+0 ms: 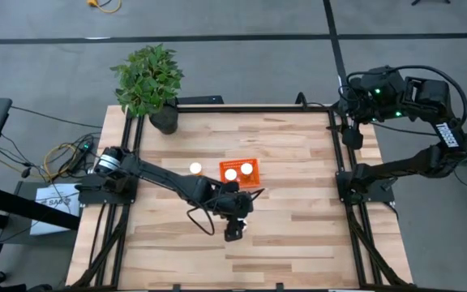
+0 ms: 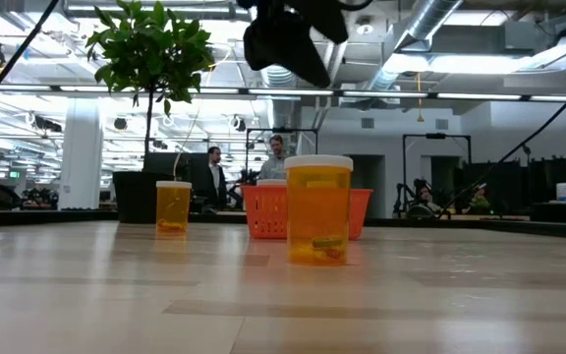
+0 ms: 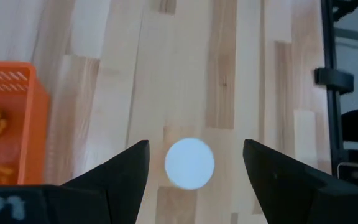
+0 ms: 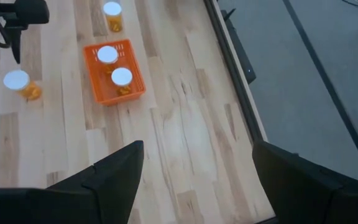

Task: Pick and place pill bottles into a basket
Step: Put the orange pill bottle into the orange bin

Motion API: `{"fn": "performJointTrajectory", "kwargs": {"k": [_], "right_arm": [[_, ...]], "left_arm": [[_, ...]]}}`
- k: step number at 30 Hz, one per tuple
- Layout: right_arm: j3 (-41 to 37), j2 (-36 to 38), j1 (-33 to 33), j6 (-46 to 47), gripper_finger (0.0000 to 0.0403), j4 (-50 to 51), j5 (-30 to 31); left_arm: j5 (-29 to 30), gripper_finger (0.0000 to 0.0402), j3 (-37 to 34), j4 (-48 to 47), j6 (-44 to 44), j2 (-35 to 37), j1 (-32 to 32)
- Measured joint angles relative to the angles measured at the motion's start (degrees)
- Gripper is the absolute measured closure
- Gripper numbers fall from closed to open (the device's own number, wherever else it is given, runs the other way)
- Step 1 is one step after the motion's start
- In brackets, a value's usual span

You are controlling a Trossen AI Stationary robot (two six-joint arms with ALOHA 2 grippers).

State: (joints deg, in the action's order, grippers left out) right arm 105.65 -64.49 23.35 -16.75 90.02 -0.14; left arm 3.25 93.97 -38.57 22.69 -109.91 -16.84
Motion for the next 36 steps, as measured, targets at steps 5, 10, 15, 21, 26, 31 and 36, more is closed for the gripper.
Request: {"fn": "performJointTrajectory", "kwargs": {"k": [5,10,15,21,26,31,36], "right_arm": [[0.00,-0.07,0.00,0.26,0.0107,0.00,0.00],[0.00,-0.11,0.00,0.27,0.0107,0.00,0.00],[0.01,-0.26,0.00,0.27,0.0107,0.00,0.01],[0.04,-0.72,0.00,0.28,0.0107,0.00,0.04],[0.02,-1.25,0.00,0.00,0.0107,0.00,0.04],[0.02,-1.73,0.00,-0.40,0.0107,-0.01,0.13],[0.00,-2.16,0.00,-1.14,0.0107,0.00,0.19]], "left_arm": [[-1.05,0.0151,0.00,-1.00,-0.15,0.00,0.46],[-1.10,0.0145,0.00,-2.01,-1.96,0.00,0.85],[-1.90,0.0139,-0.13,-3.17,-2.52,-1.11,1.18],[-2.58,0.0138,-0.09,-2.64,-3.93,-1.84,1.74],[-3.80,0.0137,-0.02,-2.58,-4.08,-2.84,2.03],[-3.63,0.0137,-0.02,-2.96,-4.83,-2.82,1.90],[-3.61,0.0137,0.00,-3.07,-5.15,-3.44,1.94]]}}
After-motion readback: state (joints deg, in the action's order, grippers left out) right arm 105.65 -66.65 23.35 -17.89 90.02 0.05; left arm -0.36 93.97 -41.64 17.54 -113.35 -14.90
